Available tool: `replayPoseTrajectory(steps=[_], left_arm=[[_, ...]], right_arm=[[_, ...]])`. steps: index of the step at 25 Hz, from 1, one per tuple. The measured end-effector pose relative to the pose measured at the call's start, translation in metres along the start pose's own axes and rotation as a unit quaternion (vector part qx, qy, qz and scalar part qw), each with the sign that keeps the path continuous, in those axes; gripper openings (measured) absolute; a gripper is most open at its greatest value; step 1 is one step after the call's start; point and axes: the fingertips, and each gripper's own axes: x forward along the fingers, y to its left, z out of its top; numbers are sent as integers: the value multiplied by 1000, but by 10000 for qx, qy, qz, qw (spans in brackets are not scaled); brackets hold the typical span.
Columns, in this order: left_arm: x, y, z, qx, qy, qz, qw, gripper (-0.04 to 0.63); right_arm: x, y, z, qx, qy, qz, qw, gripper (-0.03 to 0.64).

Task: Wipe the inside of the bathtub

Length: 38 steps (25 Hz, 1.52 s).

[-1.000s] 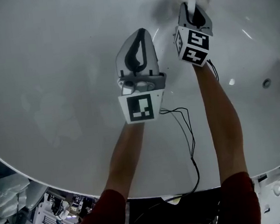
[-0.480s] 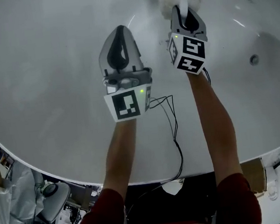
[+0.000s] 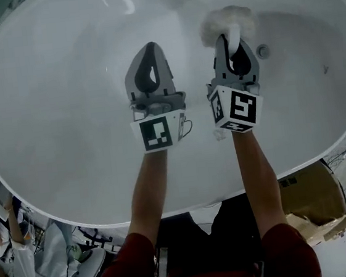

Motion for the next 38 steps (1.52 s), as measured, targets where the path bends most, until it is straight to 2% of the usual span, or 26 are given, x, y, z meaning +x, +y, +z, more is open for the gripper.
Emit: replayPoseTrajectory(steps=[4, 8, 16, 21, 26, 30, 38], left_arm=[[30, -92, 11, 140, -36, -496, 9987, 16], [62, -175, 20, -44, -18, -823, 9966, 17], [104, -268, -2, 97, 12, -1203, 9927, 16], [121, -294, -18, 159, 66, -1281, 9916, 17], [135, -304, -34, 259, 105, -1340, 9906, 16], [145, -309, -47, 292, 77, -1346, 9904, 16], [140, -296, -51, 180, 99, -1182, 9928, 16]], right_arm=[[-29, -94, 27, 115, -206, -580, 9980, 98], [-44, -176, 39, 218, -306, -996, 9943, 98], [-26, -280, 5, 460, -178, -1358, 9895, 98], [21, -316, -11, 363, -139, -1303, 9907, 98], [70, -332, -16, -150, -204, -1151, 9930, 98], [87, -334, -21, -385, -377, -1109, 9924, 98], [87, -333, -17, -55, -362, -1217, 9919, 98]])
